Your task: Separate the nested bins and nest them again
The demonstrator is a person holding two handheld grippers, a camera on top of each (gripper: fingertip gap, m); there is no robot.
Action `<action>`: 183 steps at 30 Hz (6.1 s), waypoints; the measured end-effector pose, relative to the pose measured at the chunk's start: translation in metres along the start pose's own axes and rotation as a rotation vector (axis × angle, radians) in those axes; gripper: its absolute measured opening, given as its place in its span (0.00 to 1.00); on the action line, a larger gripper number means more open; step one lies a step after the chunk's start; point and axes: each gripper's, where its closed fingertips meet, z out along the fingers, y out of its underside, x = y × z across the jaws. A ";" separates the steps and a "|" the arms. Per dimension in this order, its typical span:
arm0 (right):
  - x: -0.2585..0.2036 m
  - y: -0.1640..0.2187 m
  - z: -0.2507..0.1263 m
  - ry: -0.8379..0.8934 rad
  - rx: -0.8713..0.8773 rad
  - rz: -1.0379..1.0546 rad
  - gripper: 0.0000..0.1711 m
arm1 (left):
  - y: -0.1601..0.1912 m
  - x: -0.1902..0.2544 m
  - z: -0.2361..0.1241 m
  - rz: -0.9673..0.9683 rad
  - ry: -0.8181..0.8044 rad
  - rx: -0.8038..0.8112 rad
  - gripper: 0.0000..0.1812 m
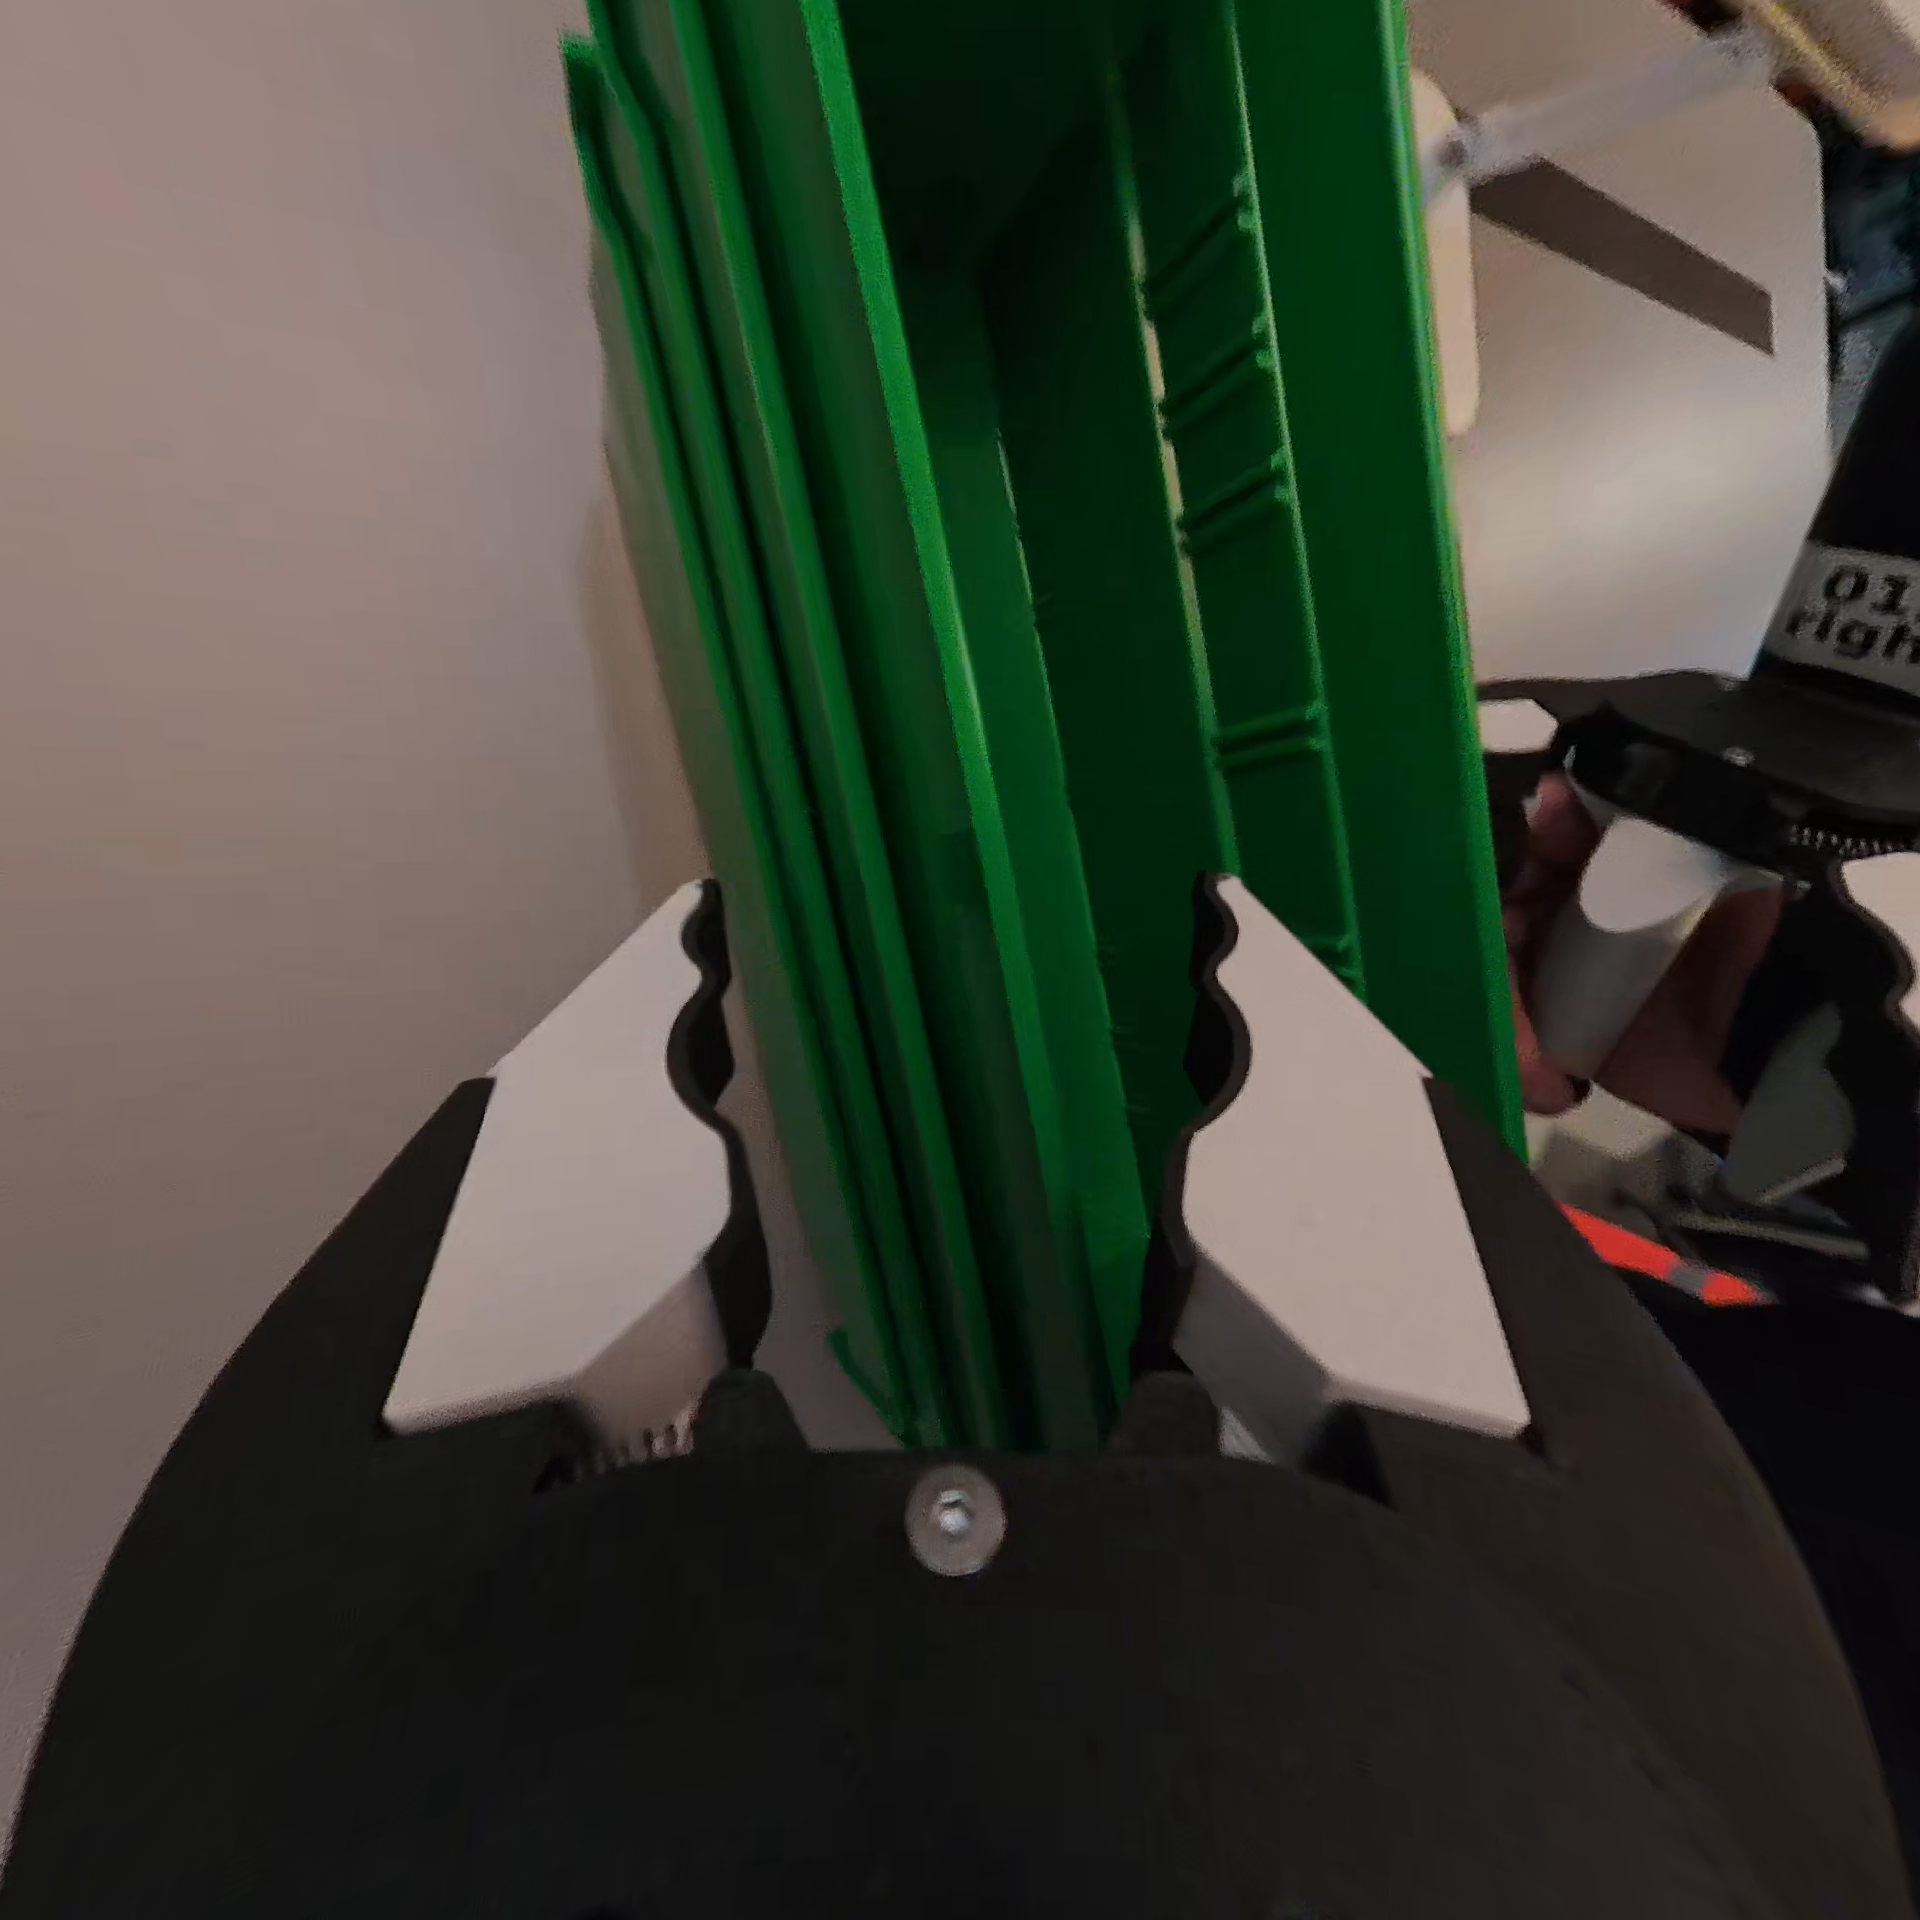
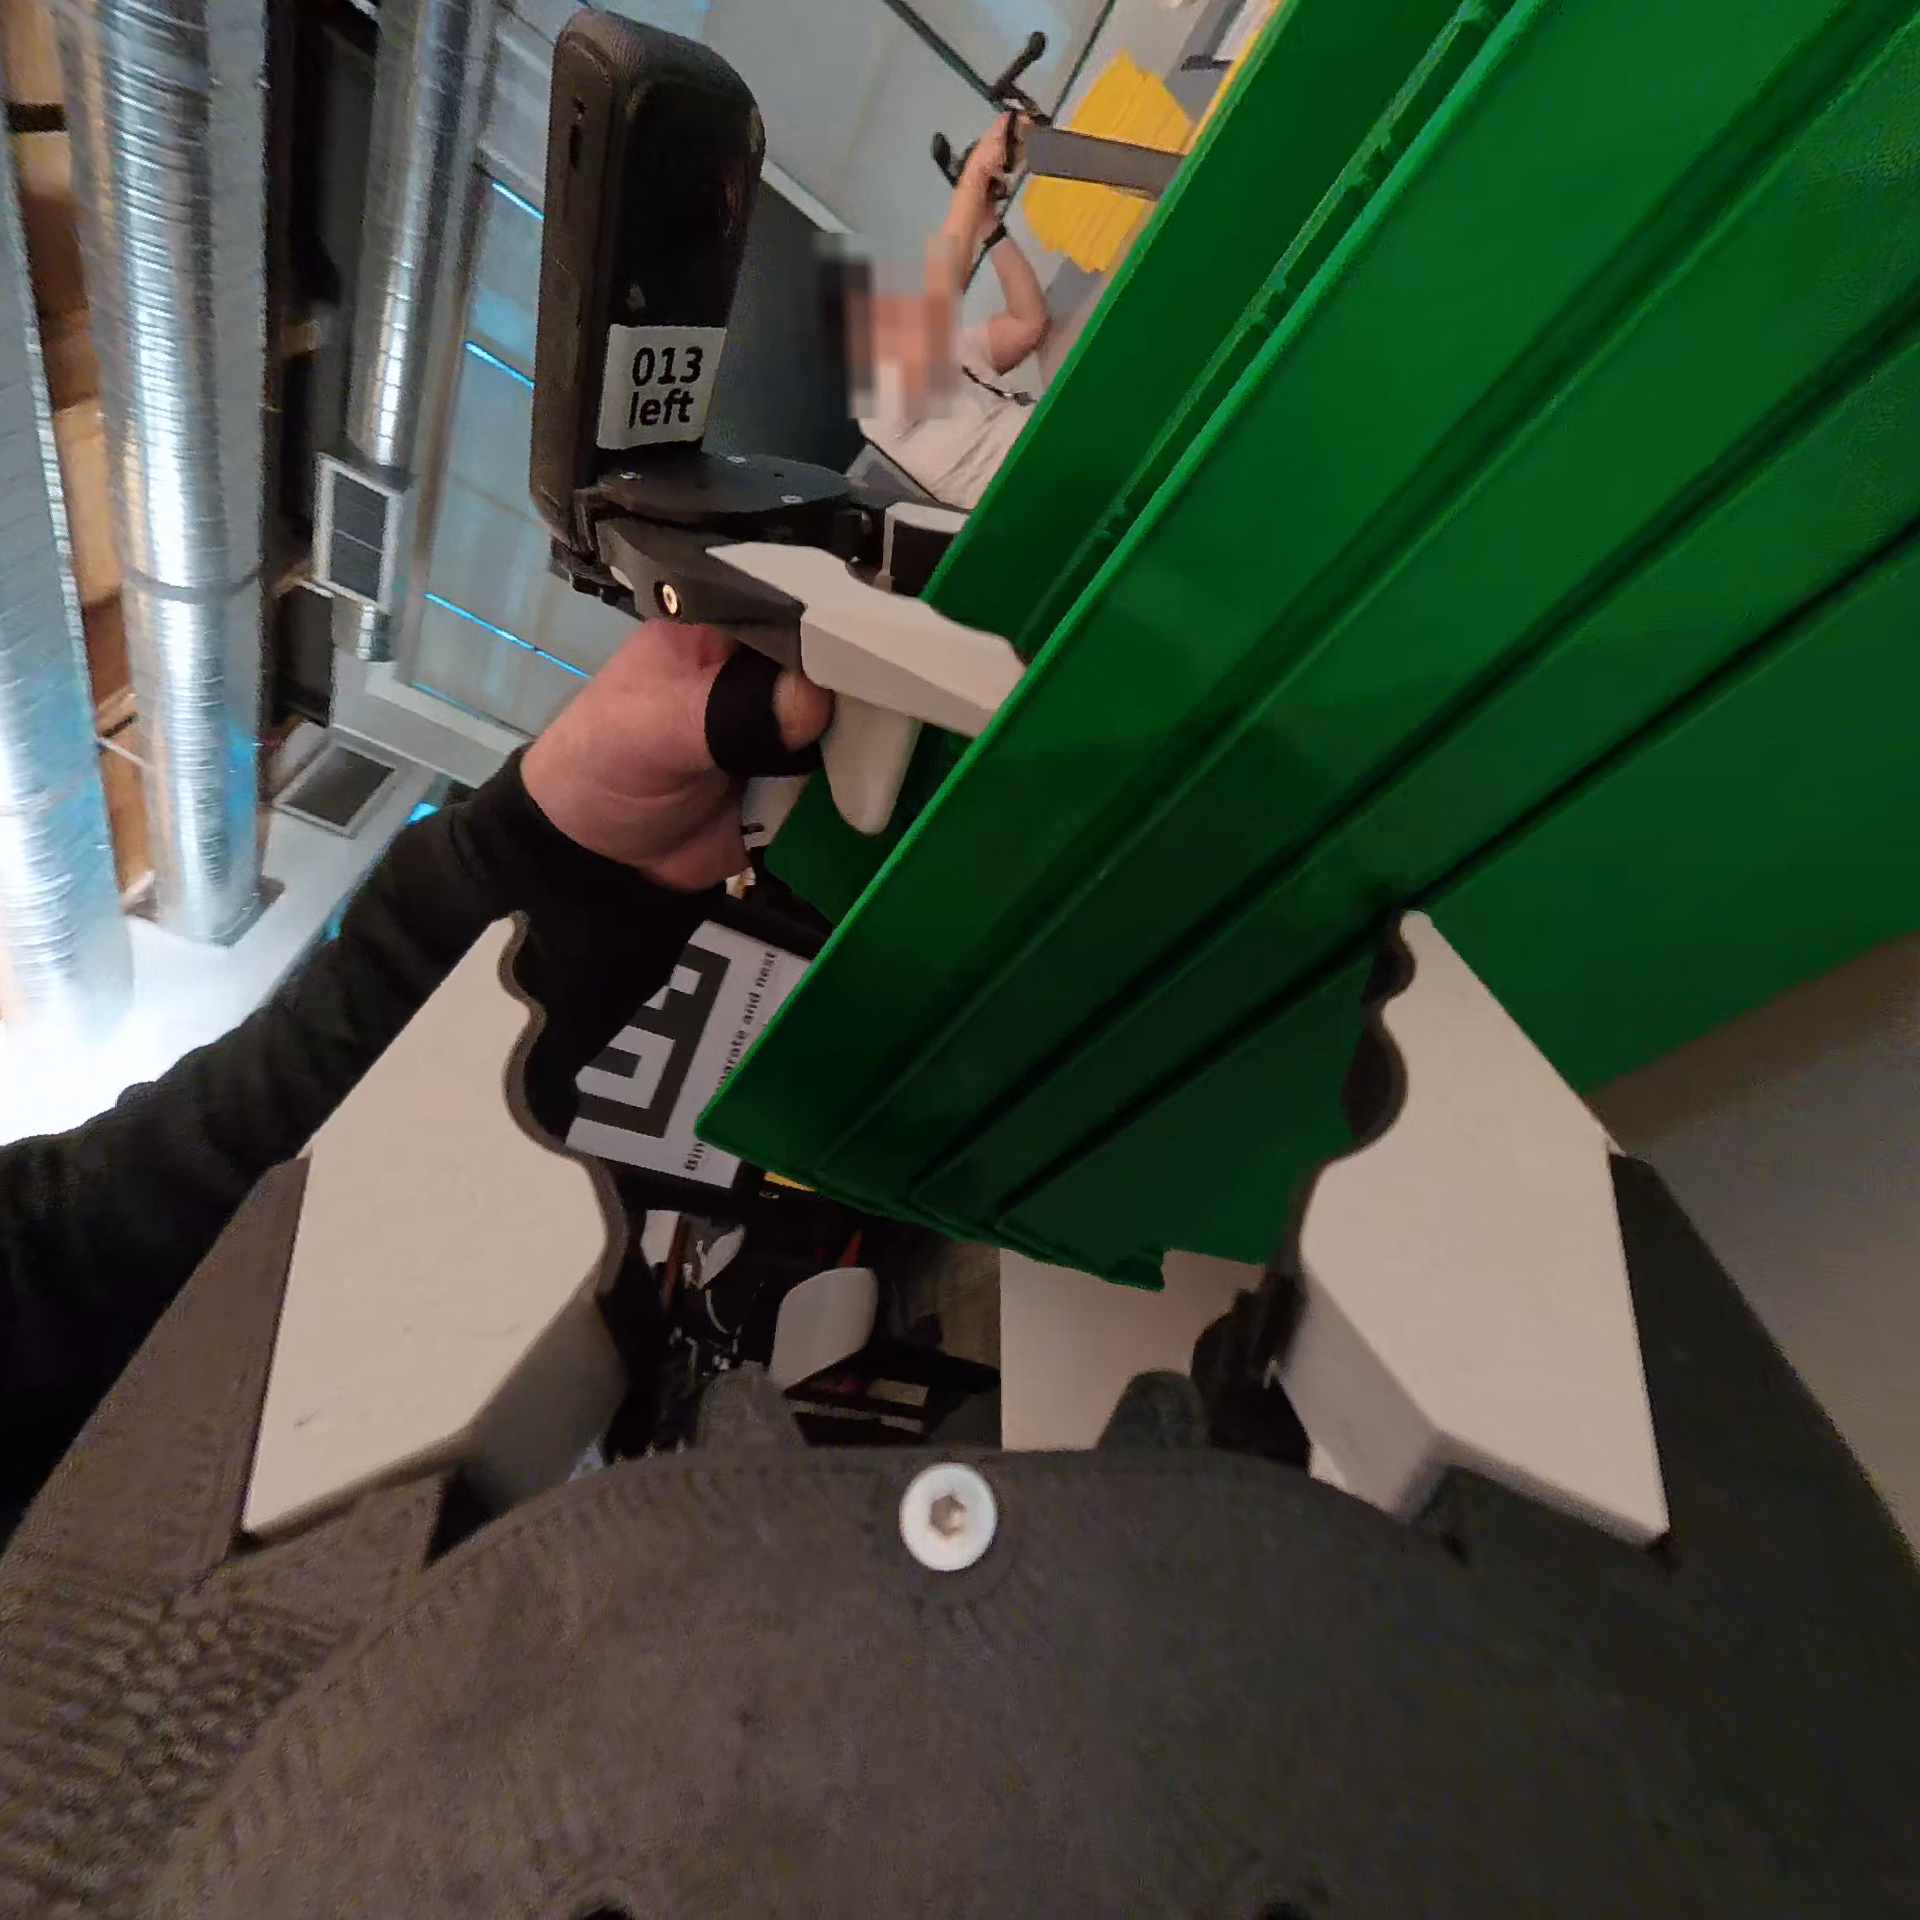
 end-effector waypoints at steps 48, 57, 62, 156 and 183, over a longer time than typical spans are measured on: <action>0.020 0.117 -0.092 -0.001 -0.108 0.116 0.65 | -0.010 0.019 -0.013 0.311 -0.393 -0.142 0.63; 0.021 0.118 -0.089 -0.009 -0.116 0.125 0.64 | -0.019 0.025 -0.022 0.322 -0.375 -0.092 0.58; 0.023 0.119 -0.091 -0.008 -0.111 0.135 0.63 | -0.039 0.035 -0.043 0.334 -0.372 -0.022 0.57; 0.068 0.140 -0.200 0.141 0.078 0.228 0.55 | -0.092 0.097 -0.074 0.305 -0.439 0.102 0.56; 0.073 0.159 -0.297 0.206 0.140 0.226 0.54 | 0.050 0.234 0.192 0.167 -0.208 -0.079 0.67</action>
